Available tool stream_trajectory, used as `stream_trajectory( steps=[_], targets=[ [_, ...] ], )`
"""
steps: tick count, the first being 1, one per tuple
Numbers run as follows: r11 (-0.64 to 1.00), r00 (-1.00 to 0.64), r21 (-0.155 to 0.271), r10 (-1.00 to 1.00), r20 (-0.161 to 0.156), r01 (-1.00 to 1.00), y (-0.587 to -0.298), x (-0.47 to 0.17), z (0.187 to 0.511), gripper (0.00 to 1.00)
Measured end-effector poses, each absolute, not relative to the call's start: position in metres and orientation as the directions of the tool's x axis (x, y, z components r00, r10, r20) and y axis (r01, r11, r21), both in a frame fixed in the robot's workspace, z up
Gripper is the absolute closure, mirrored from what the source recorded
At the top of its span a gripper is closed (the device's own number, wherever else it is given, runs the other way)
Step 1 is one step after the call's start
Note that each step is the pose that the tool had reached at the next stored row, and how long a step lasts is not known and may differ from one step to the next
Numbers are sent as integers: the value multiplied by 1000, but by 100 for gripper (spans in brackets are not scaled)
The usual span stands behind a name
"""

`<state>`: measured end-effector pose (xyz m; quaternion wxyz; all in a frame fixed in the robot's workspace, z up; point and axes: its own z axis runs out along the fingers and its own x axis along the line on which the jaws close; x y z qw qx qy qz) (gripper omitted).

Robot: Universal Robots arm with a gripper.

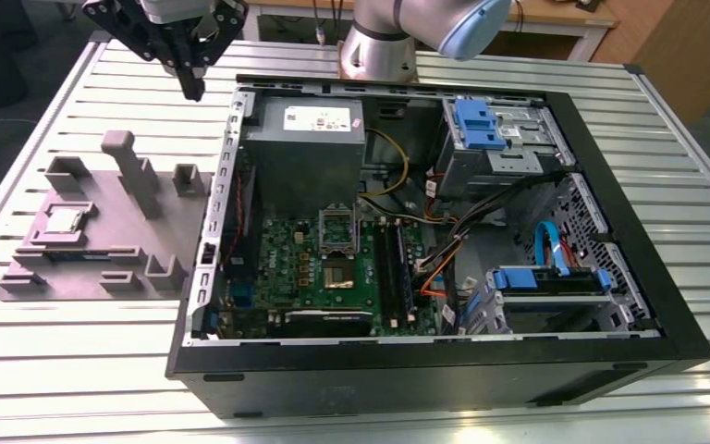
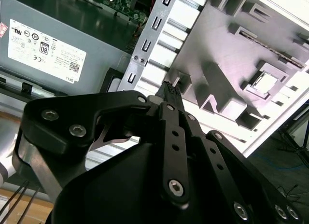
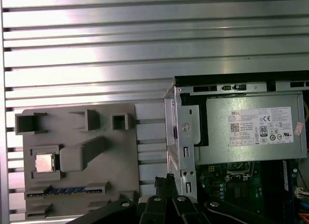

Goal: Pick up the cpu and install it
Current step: 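Reach for the cpu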

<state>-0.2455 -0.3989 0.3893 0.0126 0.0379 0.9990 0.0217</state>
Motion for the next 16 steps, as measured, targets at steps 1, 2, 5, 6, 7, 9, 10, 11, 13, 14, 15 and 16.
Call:
stream_trajectory(
  steps=[1, 2, 5, 6, 7, 9, 10, 11, 13, 14, 15, 16],
  targets=[
    [996, -997, 44, 76, -23, 75, -399, -246, 389, 90],
    [996, -997, 44, 76, -23, 75, -399, -246, 389, 90],
    [996, -997, 44, 76, -24, 75, -399, -247, 389, 90],
    [996, -997, 44, 76, -24, 75, -399, -247, 389, 90],
    [996, -997, 44, 76, -24, 75, -399, -247, 389, 90],
    [996, -997, 44, 76, -23, 75, -399, -248, 389, 90],
    [996, -997, 44, 76, -23, 75, -399, -250, 389, 90],
    [996, -997, 44, 76, -23, 75, -399, -253, 389, 90],
    [996, -997, 44, 76, -23, 75, -399, -253, 389, 90],
    [996, -997, 44, 76, -23, 75, -399, -253, 389, 90],
    [996, -997, 44, 76, -24, 75, -399, -253, 389, 90],
    [996, -997, 44, 76, -24, 75, -399, -253, 389, 90]
  ],
)
